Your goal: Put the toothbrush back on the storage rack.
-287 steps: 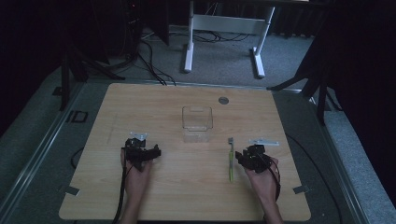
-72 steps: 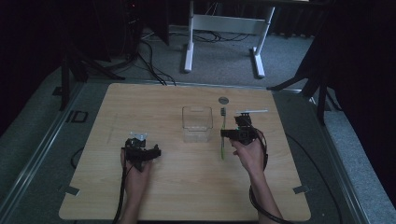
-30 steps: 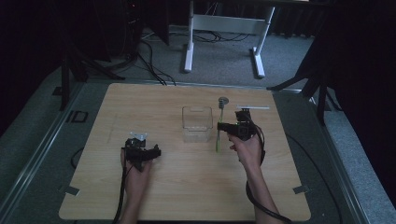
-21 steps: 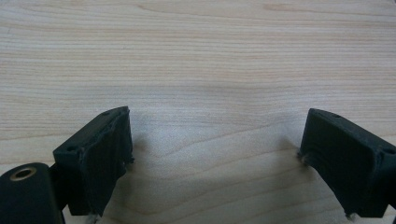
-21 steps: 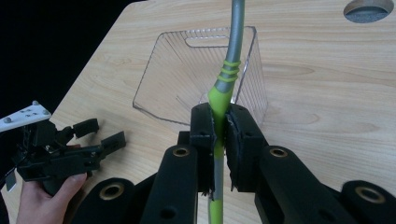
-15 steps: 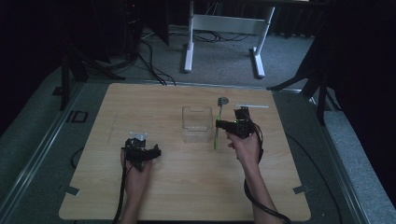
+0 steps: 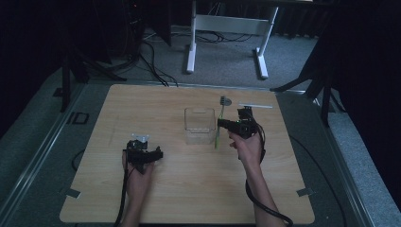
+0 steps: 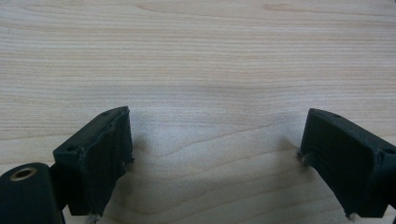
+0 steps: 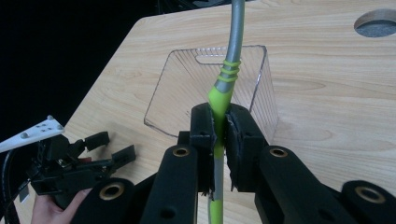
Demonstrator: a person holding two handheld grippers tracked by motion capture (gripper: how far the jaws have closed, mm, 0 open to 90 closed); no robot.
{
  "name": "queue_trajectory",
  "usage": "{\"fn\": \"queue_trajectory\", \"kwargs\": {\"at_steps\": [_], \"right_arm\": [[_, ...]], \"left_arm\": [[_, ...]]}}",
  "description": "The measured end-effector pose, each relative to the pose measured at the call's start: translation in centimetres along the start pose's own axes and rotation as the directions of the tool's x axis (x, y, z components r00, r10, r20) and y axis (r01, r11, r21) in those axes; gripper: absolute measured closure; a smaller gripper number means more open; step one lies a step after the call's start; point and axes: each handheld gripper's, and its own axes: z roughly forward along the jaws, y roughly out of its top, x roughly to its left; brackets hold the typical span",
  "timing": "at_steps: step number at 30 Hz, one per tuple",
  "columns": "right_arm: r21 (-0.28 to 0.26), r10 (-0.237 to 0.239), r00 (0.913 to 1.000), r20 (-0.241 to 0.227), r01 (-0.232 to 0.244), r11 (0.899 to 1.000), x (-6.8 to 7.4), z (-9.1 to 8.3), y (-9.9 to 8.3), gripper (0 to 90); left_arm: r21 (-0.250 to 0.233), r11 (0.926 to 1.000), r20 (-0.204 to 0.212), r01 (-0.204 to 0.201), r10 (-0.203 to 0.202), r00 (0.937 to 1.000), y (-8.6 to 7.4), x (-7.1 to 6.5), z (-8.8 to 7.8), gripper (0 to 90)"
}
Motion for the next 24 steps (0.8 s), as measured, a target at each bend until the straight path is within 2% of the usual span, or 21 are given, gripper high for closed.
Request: {"fn": "queue_trajectory", "kwargs": {"at_steps": [24], "right_arm": [[-0.039,0.009,0.9996,-0.028,-0.01,0.999,0.53,0.64,0.87,81.9]], "left_arm": [[-0.001,1.0,0.0,0.001,-0.001,1.0,-0.01,-0.01,0.01,9.5]]}}
